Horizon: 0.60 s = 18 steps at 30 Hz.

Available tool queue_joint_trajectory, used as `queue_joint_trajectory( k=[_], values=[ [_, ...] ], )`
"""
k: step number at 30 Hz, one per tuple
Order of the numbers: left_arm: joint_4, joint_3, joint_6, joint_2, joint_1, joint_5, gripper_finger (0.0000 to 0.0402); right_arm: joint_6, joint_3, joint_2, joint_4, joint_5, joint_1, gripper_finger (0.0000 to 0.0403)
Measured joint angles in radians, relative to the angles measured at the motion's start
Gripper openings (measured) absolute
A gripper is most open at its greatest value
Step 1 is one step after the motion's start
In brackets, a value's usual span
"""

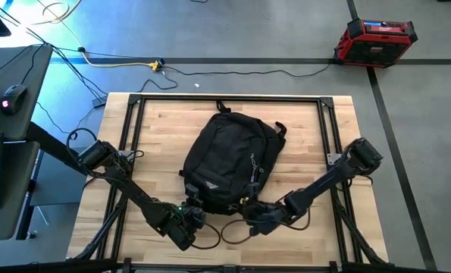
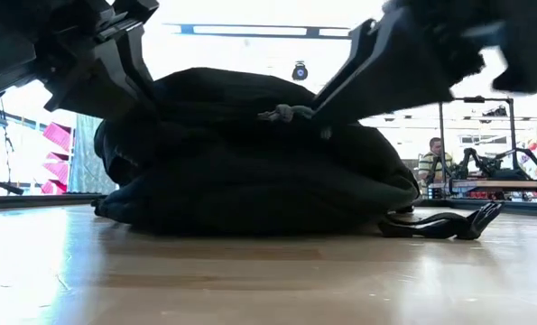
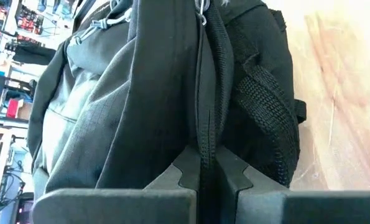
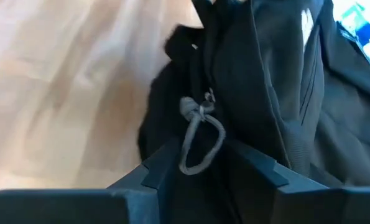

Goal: Unpack backpack
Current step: Close the backpack

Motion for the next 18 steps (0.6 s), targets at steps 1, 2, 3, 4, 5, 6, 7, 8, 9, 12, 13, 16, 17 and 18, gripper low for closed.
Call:
queue_joint_trajectory(
  k=[1, 2, 3, 4, 5, 6, 7, 8, 9, 12, 13, 16, 17, 18],
  values=[
    [0.002, 0.000, 0.001, 0.000, 0.000, 0.000, 0.0000, 0.003, 0.000, 0.006, 0.007, -0.009, -0.007, 0.0120],
    [0.005, 0.000, 0.001, 0.000, 0.000, 0.000, 0.0000, 0.004, 0.000, 0.012, 0.015, -0.027, -0.014, 0.0126],
    [0.008, 0.000, 0.001, 0.000, 0.000, 0.000, 0.0000, 0.003, 0.000, 0.017, 0.021, -0.051, -0.020, 0.0132],
    [0.011, 0.000, 0.001, 0.000, 0.000, 0.000, 0.0000, 0.003, 0.000, 0.025, 0.032, -0.068, -0.028, 0.0138],
    [0.014, -0.001, 0.001, 0.000, 0.000, 0.000, 0.0000, 0.007, 0.000, 0.031, 0.043, -0.074, -0.034, 0.0144],
    [0.019, -0.001, 0.002, 0.000, 0.000, 0.000, 0.0000, 0.010, 0.000, 0.036, 0.048, -0.080, -0.041, 0.0149],
    [0.027, -0.001, 0.010, 0.000, 0.000, 0.000, 0.0000, 0.010, 0.000, 0.041, 0.056, -0.085, -0.048, 0.0152],
    [0.035, -0.001, 0.010, 0.000, 0.000, 0.000, 0.0000, 0.015, 0.000, 0.042, 0.061, -0.085, -0.054, 0.0154],
    [0.039, -0.001, 0.010, 0.000, 0.000, 0.000, 0.0000, 0.024, 0.000, 0.042, 0.062, -0.085, -0.059, 0.0153],
    [0.038, -0.001, 0.010, 0.000, 0.000, 0.000, 0.0000, 0.058, 0.000, 0.042, 0.069, -0.083, -0.063, 0.0123],
    [0.038, -0.001, 0.010, 0.000, 0.000, -0.001, 0.0000, 0.069, 0.000, 0.042, 0.069, -0.082, -0.064, 0.0104],
    [0.036, -0.001, 0.010, 0.000, 0.000, -0.002, 0.0000, 0.110, 0.000, 0.042, 0.064, -0.084, -0.065, 0.0028],
    [0.029, -0.001, 0.010, 0.000, -0.002, -0.002, 0.0000, 0.113, 0.000, 0.039, 0.063, -0.084, -0.065, 0.0015],
    [0.016, -0.001, 0.010, 0.000, -0.006, -0.003, 0.0000, 0.114, 0.000, 0.034, 0.062, -0.085, -0.063, 0.0011]
  ],
)
